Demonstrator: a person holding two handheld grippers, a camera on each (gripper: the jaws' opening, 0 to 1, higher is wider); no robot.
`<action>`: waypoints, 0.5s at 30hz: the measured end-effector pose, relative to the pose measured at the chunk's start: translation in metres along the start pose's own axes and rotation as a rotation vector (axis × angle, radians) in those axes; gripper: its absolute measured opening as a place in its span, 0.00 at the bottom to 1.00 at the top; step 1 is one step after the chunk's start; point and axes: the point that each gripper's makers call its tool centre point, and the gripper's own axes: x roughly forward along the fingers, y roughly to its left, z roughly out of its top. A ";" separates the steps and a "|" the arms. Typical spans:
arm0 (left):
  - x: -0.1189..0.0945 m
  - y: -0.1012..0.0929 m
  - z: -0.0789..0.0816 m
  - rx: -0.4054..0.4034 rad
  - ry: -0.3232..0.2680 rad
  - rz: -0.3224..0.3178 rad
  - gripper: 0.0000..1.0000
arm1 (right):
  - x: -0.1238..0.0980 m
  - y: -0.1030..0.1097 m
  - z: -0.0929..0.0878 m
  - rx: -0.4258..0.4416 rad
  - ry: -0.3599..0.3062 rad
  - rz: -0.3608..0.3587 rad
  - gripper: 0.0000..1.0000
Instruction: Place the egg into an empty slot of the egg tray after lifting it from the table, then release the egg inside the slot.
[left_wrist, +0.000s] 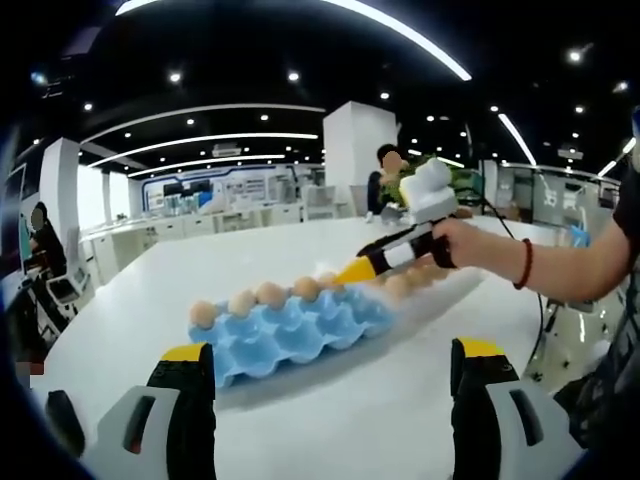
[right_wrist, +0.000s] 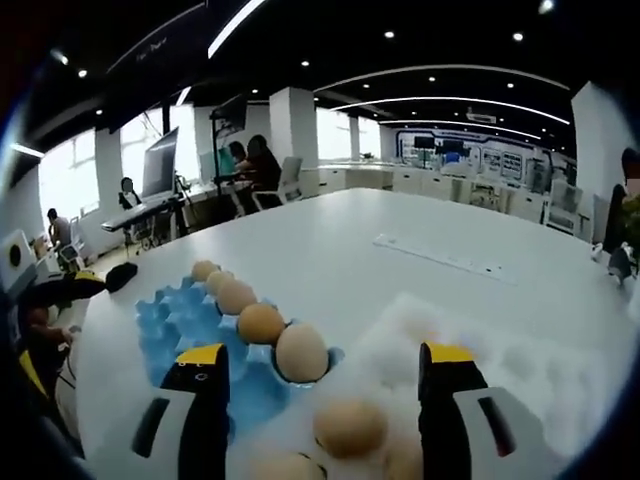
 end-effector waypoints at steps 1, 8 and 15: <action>0.000 0.000 0.000 -0.001 -0.001 -0.001 1.00 | 0.000 -0.002 0.001 0.002 -0.001 -0.002 0.80; 0.002 0.001 0.002 0.003 0.000 0.000 1.00 | -0.010 -0.002 -0.005 0.004 0.009 -0.019 0.77; 0.003 0.002 0.003 0.004 -0.003 0.003 1.00 | -0.014 -0.009 -0.008 0.003 0.028 -0.040 0.69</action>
